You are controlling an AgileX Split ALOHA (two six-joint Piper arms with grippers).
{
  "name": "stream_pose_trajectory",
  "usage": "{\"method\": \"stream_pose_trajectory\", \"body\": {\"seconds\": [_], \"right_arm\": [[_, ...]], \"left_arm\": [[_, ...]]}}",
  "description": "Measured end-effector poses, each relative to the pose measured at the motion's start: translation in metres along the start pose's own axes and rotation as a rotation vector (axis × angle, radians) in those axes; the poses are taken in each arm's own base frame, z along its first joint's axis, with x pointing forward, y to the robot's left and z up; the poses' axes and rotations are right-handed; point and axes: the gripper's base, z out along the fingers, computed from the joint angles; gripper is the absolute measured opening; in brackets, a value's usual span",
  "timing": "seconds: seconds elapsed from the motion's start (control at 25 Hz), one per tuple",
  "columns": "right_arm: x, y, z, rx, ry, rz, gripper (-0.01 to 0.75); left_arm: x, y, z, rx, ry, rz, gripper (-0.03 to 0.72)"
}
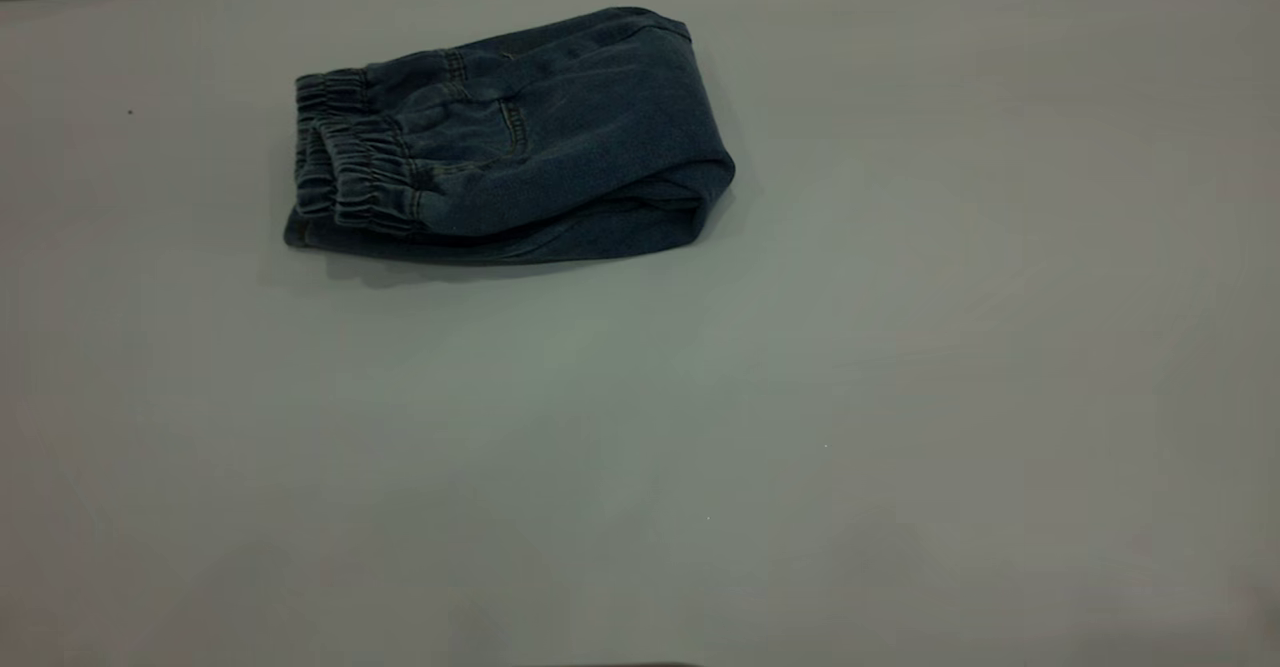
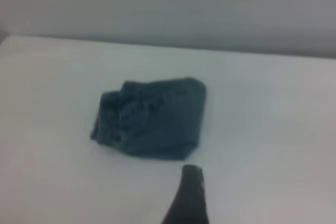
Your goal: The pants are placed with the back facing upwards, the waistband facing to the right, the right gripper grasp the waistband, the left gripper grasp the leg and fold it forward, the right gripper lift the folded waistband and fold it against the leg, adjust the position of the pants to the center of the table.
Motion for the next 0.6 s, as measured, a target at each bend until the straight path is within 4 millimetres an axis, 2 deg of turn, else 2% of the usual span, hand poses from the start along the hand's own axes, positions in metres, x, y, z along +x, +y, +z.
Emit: {"method": "stream_pose_trajectory", "body": {"seconds": [0.2, 0.28, 0.6], "right_arm": [[0.050, -0.002, -0.017, 0.043, -0.007, -0.019, 0.578], [0.070, -0.003, -0.025, 0.059, -0.022, -0.030, 0.578], [0.140, -0.015, -0.030, 0.130, -0.037, -0.066, 0.578]], "left_arm": [[0.038, -0.013, 0.004, 0.085, 0.049, -0.017, 0.395], [0.055, -0.017, 0.011, 0.107, 0.090, -0.018, 0.395], [0.118, -0.028, 0.035, 0.141, 0.231, -0.025, 0.395]]}}
